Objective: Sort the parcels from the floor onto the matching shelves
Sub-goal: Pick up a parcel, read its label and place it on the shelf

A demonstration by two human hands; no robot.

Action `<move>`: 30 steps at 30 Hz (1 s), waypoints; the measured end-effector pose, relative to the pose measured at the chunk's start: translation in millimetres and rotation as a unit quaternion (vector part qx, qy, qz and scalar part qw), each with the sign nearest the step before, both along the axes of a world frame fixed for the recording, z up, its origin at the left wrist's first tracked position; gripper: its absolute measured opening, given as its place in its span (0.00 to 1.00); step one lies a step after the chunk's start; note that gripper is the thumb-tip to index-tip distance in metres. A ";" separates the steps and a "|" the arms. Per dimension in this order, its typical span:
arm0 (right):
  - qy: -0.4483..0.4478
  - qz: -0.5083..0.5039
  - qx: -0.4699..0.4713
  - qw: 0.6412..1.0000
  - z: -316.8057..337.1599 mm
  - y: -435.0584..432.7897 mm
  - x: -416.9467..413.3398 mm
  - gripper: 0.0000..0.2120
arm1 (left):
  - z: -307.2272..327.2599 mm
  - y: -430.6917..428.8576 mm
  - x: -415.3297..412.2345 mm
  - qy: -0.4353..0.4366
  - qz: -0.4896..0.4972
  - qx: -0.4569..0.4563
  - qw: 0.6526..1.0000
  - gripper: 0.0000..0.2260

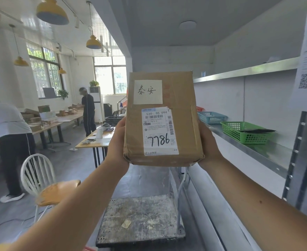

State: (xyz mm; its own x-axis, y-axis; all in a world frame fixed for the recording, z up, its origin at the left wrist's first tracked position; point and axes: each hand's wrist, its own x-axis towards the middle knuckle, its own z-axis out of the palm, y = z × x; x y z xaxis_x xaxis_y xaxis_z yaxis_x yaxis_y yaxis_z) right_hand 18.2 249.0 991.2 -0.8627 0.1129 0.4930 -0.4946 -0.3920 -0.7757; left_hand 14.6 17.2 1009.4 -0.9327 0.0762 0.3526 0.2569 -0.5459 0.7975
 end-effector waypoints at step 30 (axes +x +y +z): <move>-0.116 -0.296 -0.055 0.947 -66.3 132.6 118.9 0.17 | -65.6 170.1 14.4 -0.095 -0.163 -0.092 0.978 0.19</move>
